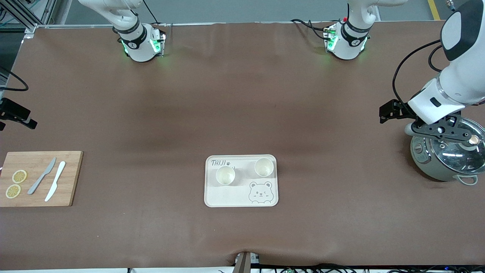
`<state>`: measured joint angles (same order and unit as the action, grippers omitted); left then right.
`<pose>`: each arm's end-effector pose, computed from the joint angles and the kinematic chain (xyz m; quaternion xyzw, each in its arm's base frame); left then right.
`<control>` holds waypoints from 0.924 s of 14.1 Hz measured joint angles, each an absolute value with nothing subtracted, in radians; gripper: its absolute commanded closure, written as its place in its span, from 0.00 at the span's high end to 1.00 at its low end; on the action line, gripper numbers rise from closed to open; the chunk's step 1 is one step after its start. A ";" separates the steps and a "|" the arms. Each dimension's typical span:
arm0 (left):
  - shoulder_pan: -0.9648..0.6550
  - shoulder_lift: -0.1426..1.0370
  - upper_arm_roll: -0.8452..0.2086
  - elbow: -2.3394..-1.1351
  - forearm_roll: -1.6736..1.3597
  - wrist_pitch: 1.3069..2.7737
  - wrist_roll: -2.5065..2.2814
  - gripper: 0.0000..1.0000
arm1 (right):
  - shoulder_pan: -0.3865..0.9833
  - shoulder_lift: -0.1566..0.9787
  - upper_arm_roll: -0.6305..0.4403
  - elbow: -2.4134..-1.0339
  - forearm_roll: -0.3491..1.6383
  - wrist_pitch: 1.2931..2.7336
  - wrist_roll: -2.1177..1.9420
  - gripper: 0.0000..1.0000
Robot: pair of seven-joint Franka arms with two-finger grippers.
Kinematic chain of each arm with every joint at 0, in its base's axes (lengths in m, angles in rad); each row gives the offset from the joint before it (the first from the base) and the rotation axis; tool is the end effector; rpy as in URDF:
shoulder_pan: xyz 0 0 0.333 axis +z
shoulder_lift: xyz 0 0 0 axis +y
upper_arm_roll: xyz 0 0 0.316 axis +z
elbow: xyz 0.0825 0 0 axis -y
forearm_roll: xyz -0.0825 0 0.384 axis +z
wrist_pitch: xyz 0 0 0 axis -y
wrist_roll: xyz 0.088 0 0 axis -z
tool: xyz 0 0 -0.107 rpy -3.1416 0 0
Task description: Place white IKEA cup upright on tray with both arms
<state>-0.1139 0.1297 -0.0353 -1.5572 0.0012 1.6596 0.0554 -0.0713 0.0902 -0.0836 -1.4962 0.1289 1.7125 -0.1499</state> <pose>0.5922 -0.0877 0.5638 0.9947 -0.1021 -0.0137 0.0011 0.5916 -0.0778 0.6226 -0.9962 0.0071 -0.0715 0.0502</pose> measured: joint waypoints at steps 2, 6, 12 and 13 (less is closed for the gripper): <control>-0.114 0.129 -0.035 -1.555 0.001 1.660 0.055 1.00 | -0.071 0.090 -0.084 -1.496 0.130 1.713 -0.150 1.00; -0.114 0.127 -0.035 -1.551 0.001 1.659 0.055 1.00 | -0.071 0.090 -0.084 -1.496 0.130 1.713 -0.150 1.00; -0.115 0.125 -0.057 -1.551 0.001 1.659 0.052 1.00 | -0.072 0.090 -0.084 -1.496 0.130 1.713 -0.150 1.00; -0.115 0.125 -0.063 -1.551 0.001 1.659 0.048 1.00 | -0.072 0.090 -0.084 -1.496 0.130 1.713 -0.150 1.00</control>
